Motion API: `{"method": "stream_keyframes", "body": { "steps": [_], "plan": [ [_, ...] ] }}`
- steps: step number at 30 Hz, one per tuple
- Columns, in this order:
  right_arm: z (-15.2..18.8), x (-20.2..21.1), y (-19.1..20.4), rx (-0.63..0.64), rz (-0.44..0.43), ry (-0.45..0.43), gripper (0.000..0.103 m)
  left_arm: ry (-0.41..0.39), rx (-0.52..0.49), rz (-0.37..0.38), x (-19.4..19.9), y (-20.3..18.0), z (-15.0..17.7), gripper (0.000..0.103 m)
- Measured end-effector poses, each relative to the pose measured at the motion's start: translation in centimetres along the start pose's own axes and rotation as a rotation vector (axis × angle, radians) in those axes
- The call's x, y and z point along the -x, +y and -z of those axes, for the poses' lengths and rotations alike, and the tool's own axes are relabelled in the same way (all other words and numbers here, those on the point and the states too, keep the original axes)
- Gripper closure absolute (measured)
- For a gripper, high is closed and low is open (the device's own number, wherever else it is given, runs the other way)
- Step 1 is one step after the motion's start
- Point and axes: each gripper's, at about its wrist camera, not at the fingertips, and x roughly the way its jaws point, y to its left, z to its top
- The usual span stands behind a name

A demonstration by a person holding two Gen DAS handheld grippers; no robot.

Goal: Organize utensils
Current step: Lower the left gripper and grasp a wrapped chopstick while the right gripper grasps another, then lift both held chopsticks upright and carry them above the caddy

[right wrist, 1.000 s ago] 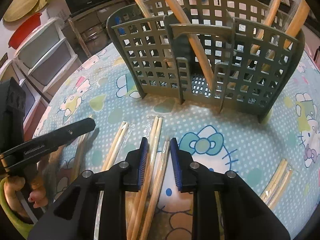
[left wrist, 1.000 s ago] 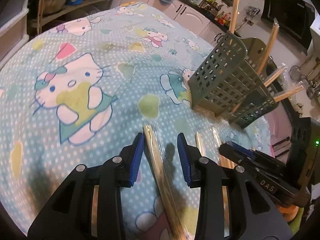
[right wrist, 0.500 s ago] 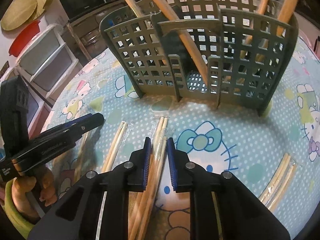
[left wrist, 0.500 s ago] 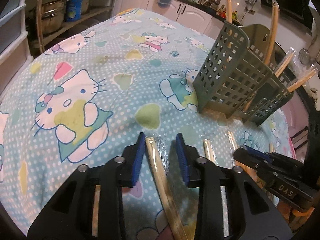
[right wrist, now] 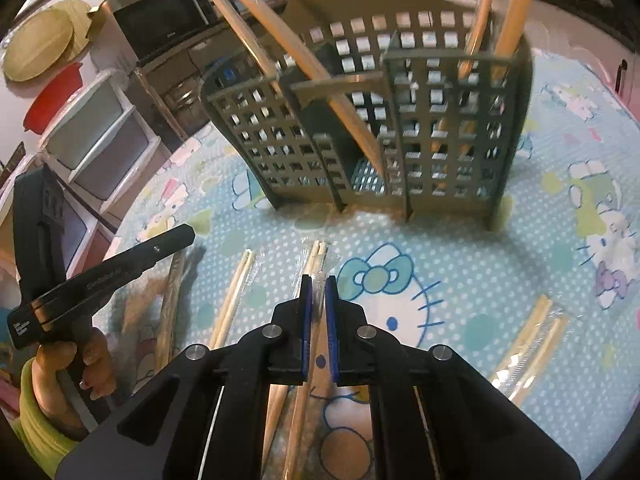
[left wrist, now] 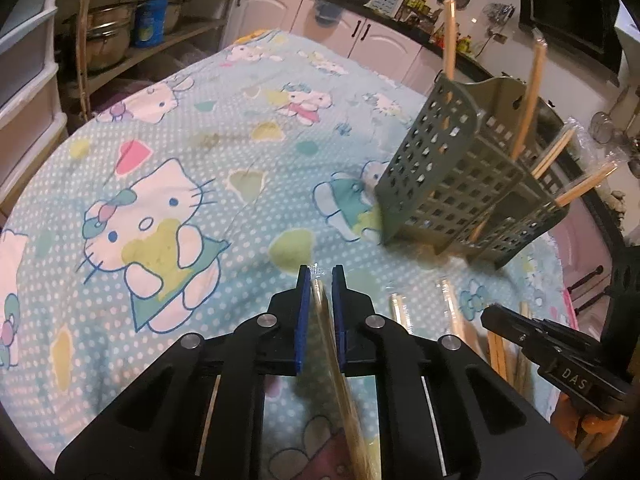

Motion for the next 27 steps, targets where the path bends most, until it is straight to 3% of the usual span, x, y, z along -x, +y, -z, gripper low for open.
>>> {"method": "stream_keyframes", "body": {
  "steps": [9, 27],
  "plan": [
    [-0.8, 3.4, 0.1, 0.012, -0.027, -0.09, 0.097, -0.016, -0.011, 0.052, 1.5, -1.2, -0.7, 0.1],
    [-2.9, 10.6, 3.4, 0.132, -0.05, -0.335, 0.098, -0.218, -0.043, 0.122, 10.0, -3.8, -4.3, 0.1]
  ]
}}
